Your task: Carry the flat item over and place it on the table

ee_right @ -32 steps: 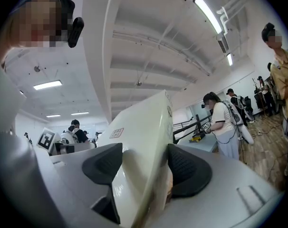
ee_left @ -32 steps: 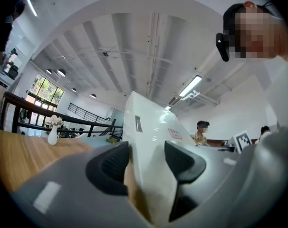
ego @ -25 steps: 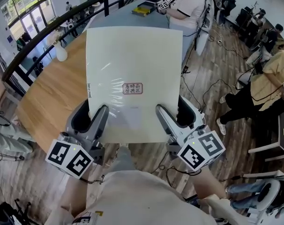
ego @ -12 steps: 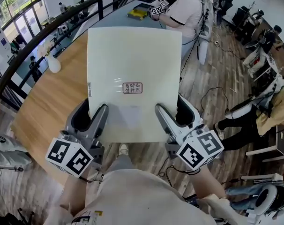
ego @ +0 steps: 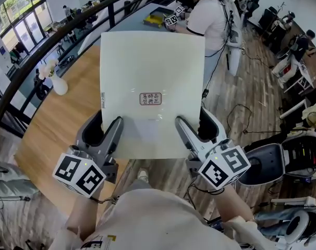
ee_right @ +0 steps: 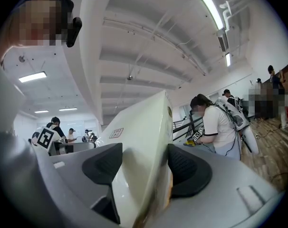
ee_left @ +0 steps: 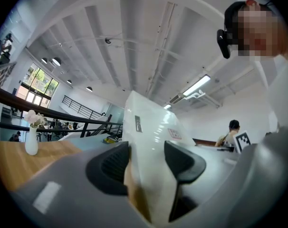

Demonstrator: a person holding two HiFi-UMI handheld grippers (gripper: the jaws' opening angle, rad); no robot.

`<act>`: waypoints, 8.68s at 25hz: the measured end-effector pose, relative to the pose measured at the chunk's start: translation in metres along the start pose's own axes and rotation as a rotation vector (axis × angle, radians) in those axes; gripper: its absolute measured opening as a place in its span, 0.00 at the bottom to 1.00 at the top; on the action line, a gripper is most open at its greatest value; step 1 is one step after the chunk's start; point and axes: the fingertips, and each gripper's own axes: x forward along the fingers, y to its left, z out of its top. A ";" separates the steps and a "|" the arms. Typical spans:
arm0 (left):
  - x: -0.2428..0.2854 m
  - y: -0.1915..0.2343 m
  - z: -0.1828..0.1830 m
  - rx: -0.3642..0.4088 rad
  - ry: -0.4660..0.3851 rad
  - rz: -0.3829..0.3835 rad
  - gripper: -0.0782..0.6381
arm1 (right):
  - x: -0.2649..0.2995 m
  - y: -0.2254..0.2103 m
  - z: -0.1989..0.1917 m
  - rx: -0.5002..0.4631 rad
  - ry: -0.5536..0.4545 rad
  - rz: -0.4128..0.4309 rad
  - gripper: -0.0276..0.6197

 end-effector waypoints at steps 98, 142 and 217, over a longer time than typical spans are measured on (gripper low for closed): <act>0.258 0.297 -0.322 -0.321 0.526 0.310 0.43 | 0.322 -0.234 -0.344 0.306 0.610 -0.005 0.50; 0.253 0.288 -0.307 -0.231 0.494 0.326 0.38 | 0.315 -0.234 -0.315 0.228 0.565 0.011 0.46; 0.137 -0.020 -0.040 0.283 0.058 0.049 0.13 | 0.085 -0.050 0.002 -0.074 0.046 0.242 0.04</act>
